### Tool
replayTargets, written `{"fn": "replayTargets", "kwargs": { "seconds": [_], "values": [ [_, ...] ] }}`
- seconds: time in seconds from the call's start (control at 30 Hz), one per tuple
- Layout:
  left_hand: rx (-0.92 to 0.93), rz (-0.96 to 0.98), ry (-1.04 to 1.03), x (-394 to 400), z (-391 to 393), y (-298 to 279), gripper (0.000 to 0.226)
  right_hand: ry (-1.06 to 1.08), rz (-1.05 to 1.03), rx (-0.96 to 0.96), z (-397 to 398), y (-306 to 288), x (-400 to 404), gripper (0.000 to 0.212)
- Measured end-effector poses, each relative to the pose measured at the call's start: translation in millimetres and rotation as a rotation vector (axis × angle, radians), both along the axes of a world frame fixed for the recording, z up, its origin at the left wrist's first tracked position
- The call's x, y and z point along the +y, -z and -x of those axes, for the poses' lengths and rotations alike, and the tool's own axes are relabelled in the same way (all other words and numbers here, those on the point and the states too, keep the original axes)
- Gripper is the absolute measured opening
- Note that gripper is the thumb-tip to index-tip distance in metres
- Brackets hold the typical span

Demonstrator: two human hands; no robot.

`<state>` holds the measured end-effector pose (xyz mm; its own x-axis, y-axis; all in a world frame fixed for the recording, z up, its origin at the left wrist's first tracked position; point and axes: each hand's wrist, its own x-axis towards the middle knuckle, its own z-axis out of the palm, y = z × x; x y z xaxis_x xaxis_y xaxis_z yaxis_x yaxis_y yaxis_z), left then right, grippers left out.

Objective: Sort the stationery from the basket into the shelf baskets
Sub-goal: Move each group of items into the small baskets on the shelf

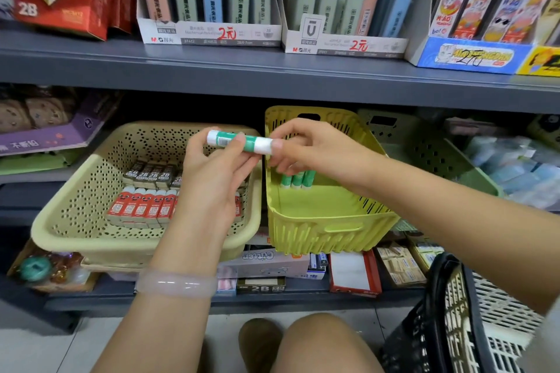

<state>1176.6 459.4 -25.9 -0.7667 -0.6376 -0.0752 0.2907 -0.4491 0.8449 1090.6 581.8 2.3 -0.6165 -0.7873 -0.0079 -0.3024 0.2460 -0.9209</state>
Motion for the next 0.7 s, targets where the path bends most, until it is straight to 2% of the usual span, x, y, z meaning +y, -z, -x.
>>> {"fn": "replayTargets", "kwargs": {
  "seconds": [0.17,0.23,0.3,0.37,0.43,0.5,0.6,0.7],
  "values": [
    [-0.07,0.154,0.004,10.5,1.0,3.9,0.011,0.077,0.168,-0.122,2.7,1.8,3.3,0.005],
    [-0.175,0.313,-0.034,8.2,1.2,6.7,0.013,0.181,0.166,-0.108,14.2,0.6,12.2,0.005],
    [-0.254,0.502,-0.032,3.0,0.8,9.7,0.016,0.291,0.11,-0.017,30.4,-1.0,24.1,0.008],
    [-0.292,0.643,0.025,-0.9,0.6,10.8,0.019,0.333,-0.131,0.202,47.6,-1.0,34.2,0.016],
    [-0.298,0.705,0.057,-2.7,1.2,11.6,0.019,0.28,-0.549,0.478,63.1,4.0,36.7,0.031],
    [-0.307,0.729,0.055,-4.3,1.8,12.3,0.016,0.209,-0.846,0.63,72.0,11.5,32.0,0.038],
    [-0.322,0.742,0.046,-7.3,2.8,14.1,0.015,0.159,-1.011,0.642,77.6,23.5,20.2,0.035],
    [-0.321,0.764,0.045,-10.6,3.2,15.2,0.015,0.15,-1.048,0.577,83.9,33.7,13.0,0.035]
  ]
}}
